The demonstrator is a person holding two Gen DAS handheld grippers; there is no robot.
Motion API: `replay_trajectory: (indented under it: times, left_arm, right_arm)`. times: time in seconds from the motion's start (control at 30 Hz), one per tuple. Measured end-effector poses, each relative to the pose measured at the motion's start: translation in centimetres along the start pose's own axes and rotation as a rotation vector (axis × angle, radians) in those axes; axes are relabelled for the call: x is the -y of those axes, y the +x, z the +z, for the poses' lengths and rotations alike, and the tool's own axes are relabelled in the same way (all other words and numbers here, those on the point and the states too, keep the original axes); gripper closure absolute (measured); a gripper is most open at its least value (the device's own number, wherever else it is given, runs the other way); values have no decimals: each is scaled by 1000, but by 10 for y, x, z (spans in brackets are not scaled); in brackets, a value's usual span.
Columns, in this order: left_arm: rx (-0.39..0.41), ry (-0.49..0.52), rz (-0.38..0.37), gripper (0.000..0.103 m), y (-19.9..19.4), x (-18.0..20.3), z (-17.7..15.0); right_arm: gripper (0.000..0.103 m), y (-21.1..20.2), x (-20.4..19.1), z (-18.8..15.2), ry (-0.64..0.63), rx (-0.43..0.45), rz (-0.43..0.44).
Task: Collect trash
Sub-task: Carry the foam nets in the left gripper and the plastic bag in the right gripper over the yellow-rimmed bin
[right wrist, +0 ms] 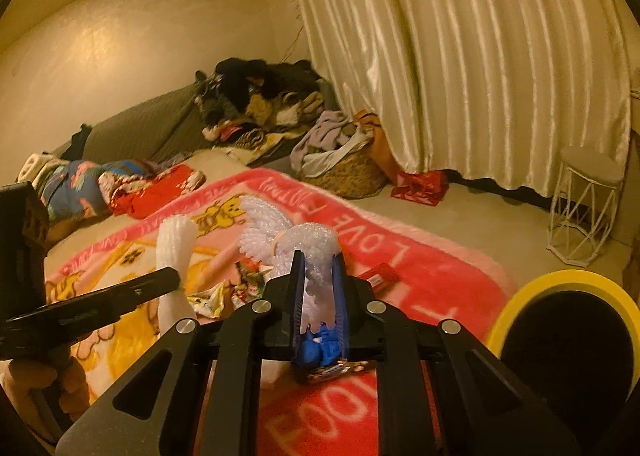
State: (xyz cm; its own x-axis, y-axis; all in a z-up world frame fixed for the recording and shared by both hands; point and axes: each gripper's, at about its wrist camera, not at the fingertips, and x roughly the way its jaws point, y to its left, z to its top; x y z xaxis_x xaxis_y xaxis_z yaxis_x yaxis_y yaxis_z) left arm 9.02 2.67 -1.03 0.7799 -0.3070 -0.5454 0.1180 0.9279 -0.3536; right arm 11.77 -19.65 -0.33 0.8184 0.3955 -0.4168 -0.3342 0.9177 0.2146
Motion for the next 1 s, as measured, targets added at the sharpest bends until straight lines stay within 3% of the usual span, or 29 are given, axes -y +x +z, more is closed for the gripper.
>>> replay_trajectory:
  times: [0.37,1.0]
  left_arm:
    - [2,73,-79,87,0,49,0]
    - [-39,169,-150,87,18,107,-19]
  right_arm:
    - [89,-34,39,-5,70,38,-63]
    - [89,-78,84,-19,152,74,-181]
